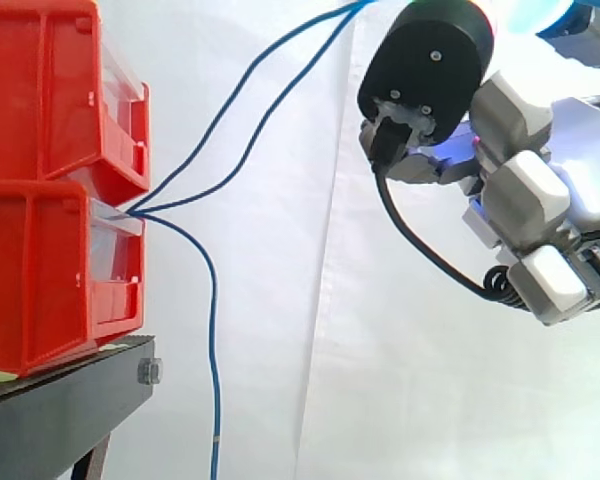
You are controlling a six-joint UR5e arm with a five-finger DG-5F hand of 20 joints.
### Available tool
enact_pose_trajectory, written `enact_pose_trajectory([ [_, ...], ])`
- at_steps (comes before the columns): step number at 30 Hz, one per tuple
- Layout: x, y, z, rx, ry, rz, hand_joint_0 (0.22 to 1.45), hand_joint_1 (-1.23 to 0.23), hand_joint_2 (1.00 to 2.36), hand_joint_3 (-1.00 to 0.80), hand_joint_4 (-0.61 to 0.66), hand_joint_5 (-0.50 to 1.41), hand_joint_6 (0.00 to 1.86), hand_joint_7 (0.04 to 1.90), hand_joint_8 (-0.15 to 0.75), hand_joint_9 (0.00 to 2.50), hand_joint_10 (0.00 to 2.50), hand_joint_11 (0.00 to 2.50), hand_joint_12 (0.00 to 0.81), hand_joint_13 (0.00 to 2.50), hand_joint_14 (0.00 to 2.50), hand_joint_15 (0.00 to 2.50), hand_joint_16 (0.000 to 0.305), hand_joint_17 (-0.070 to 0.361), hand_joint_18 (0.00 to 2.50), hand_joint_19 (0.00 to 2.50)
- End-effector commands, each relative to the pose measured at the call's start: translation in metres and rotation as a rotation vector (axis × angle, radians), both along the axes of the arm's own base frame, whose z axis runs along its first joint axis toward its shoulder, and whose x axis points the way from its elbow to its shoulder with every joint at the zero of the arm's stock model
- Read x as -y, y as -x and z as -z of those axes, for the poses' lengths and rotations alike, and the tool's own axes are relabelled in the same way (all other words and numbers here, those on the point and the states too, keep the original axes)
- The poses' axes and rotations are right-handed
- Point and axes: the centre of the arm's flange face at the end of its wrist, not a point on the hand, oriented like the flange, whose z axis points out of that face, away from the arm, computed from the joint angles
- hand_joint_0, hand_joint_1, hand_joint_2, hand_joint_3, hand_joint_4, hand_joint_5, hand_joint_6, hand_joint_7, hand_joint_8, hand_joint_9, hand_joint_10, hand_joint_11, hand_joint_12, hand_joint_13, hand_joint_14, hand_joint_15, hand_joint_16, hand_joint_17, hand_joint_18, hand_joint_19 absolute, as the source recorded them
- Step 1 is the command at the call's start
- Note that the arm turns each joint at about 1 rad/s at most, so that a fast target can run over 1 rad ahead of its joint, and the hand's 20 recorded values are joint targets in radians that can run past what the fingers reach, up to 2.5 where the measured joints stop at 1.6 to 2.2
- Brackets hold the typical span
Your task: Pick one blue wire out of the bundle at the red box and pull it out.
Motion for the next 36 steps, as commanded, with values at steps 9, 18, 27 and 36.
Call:
enact_pose_trajectory([
  [9, 0.003, -0.003, 0.011, -0.013, 0.003, 0.033, 0.57, -0.75, 1.01, -0.36, 0.02, -0.11, 0.88, 1.02, 0.295, 1.01, 0.00, 0.18, 0.385, 0.80, 0.01, 0.27, 0.046, 0.104, 0.70, 0.33],
  [18, 0.003, -0.004, 0.031, -0.018, 0.037, 0.044, 0.56, -0.72, 1.01, -0.40, 0.06, -0.11, 0.86, 0.93, 0.310, 1.01, 0.00, 0.20, 0.391, 0.81, 0.01, 0.28, 0.047, 0.105, 0.70, 0.33],
  [27, 0.003, -0.003, 0.043, 0.007, 0.033, 0.053, 0.52, -0.68, 1.00, -0.46, 0.09, -0.11, 0.83, 0.96, 0.326, 0.99, 0.00, 0.19, 0.407, 0.81, 0.01, 0.29, 0.049, 0.110, 0.72, 0.34],
  [36, 0.002, -0.002, 0.043, 0.004, 0.036, 0.049, 0.46, -0.60, 1.00, -0.50, 0.10, -0.11, 0.83, 0.96, 0.350, 0.99, 0.00, 0.19, 0.435, 0.81, 0.01, 0.28, 0.055, 0.123, 0.74, 0.32],
])
